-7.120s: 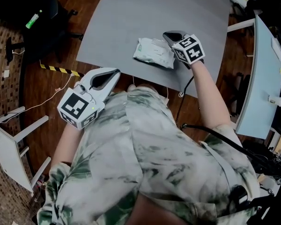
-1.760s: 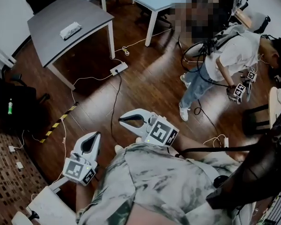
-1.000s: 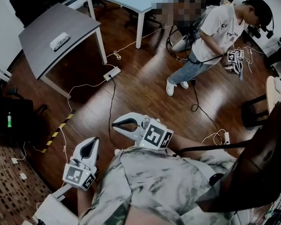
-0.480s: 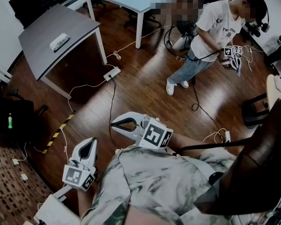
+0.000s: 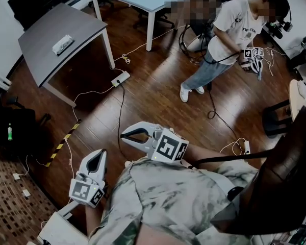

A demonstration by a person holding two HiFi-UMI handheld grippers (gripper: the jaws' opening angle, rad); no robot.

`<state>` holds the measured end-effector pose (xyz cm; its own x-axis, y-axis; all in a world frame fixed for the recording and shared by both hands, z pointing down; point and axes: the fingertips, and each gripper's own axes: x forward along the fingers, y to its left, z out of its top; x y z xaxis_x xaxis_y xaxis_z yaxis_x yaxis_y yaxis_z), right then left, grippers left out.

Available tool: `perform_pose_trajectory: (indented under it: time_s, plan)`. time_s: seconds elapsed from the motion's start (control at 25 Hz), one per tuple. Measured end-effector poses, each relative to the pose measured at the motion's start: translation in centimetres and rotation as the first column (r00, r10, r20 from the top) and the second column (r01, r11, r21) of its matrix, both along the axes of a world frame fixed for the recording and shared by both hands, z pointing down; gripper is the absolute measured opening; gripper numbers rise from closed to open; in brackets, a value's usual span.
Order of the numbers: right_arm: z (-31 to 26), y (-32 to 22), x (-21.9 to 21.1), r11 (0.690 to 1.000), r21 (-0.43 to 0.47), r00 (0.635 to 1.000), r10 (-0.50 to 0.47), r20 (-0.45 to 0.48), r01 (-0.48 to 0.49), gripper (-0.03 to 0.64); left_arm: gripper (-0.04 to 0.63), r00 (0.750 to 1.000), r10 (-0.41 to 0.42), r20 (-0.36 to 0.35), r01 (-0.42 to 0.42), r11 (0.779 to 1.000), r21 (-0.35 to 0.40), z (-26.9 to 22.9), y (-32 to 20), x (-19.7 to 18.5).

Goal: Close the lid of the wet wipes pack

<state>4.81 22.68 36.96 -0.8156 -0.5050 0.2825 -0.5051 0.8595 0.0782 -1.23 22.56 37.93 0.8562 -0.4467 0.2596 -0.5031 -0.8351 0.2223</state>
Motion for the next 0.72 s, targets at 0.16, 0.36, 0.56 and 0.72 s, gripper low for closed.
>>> perform_pose_trajectory:
  time_s: [0.16, 0.36, 0.56, 0.72]
  plan:
    - [0.1, -0.1, -0.3, 1.000, 0.000, 1.000, -0.003, -0.003, 0.003, 0.005, 0.003, 1.000, -0.001, -0.001, 0.001, 1.000, -0.004, 0.2, -0.1, -0.2]
    - [0.4, -0.2, -0.7, 1.000, -0.005, 1.000, -0.007, -0.010, 0.007, 0.005, 0.003, 1.000, -0.005, -0.004, 0.005, 1.000, -0.008, 0.3, -0.1, -0.6]
    - [0.6, -0.5, -1.3, 1.000, -0.019, 1.000, -0.010, 0.002, 0.010, 0.006, 0.003, 1.000, -0.013, -0.003, 0.013, 1.000, -0.013, 0.8, -0.2, -1.3]
    - [0.7, -0.9, -2.1, 1.000, -0.018, 1.000, -0.012, -0.001, 0.012, 0.006, 0.003, 1.000, -0.019, -0.007, 0.019, 1.000, -0.014, 0.9, -0.7, -2.2]
